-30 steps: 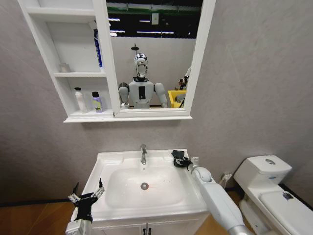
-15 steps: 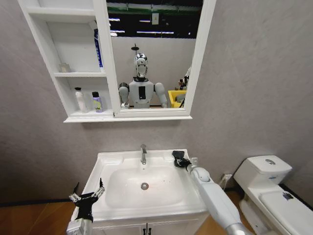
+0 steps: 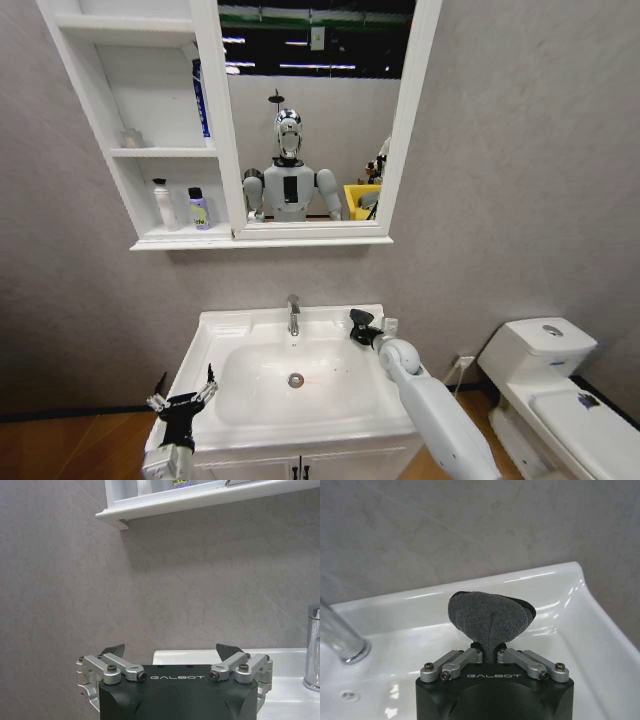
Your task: Move facial cleanser and shampoo from washbasin to cabinet, then wipe washbasin with towel.
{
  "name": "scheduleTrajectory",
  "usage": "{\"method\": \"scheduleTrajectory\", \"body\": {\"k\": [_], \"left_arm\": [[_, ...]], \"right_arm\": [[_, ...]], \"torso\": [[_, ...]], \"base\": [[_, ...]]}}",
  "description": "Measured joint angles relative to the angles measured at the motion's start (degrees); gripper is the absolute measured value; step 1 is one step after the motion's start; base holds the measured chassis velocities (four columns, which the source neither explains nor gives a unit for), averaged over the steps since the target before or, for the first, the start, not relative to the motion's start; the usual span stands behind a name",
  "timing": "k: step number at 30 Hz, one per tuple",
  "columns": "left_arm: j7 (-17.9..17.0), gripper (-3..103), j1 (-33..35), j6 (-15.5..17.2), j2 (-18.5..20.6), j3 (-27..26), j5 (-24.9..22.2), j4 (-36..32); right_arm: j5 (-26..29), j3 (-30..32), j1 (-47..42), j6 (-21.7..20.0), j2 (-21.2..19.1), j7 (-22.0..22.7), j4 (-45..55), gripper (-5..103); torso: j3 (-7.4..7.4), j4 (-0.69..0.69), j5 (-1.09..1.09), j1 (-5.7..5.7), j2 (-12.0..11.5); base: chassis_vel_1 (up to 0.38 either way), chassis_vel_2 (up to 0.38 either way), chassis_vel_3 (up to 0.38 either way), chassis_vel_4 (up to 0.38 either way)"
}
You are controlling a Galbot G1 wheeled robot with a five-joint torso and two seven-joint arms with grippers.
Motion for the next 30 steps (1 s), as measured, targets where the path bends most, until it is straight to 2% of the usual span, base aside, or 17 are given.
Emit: {"method": "scheduleTrajectory", "body": {"k": [3,4,6,8,14,19,30], "left_arm": [[0.0,100,0.0,-0.2,0.0,0.0,0.0,0.0],[0.0,100,0.0,-0.2,0.0,0.0,0.0,0.0],[0.0,100,0.1,-0.5,0.1,-0.1,0.0,0.0],[0.0,100,0.2,-0.6,0.1,-0.1,0.0,0.0],[0.0,100,0.3,-0.9,0.1,-0.2,0.0,0.2],[0.0,100,0.1,-0.9,0.1,0.0,0.1,0.7],[-0.4,100,-0.7,-1.0,0.0,-0.7,0.0,0.9]], "right_arm": [[5.1,-2.8,-3.0,-1.9,0.8,6.9,5.5,8],[5.1,-2.8,-3.0,-1.9,0.8,6.9,5.5,8],[7.8,-3.8,-3.9,-2.3,1.5,9.7,6.3,8],[8.3,-4.1,-4.7,-2.7,1.9,10.0,6.1,8],[5.9,-4.0,-7.5,-2.8,2.5,7.4,2.6,8],[0.6,-3.0,-7.8,-1.9,2.8,3.3,-2.5,8],[-0.2,-2.3,-5.4,-0.2,3.3,-0.8,-8.0,8]], "torso": [[0.0,0.0,0.01,0.0,0.0],[0.0,0.0,0.01,0.0,0.0],[0.0,0.01,0.01,0.0,0.0],[0.0,0.02,0.01,0.0,0.0],[0.0,-0.01,0.02,0.0,0.0],[0.0,0.0,0.02,0.0,0.0],[0.0,0.01,0.02,0.0,0.0]], "base": [[0.0,0.0,0.0,0.0],[0.0,0.0,0.0,0.0],[0.0,0.0,0.0,0.0],[0.0,0.0,0.0,0.0],[0.0,0.0,0.0,0.0],[0.0,0.0,0.0,0.0],[0.0,0.0,0.0,0.0]]}}
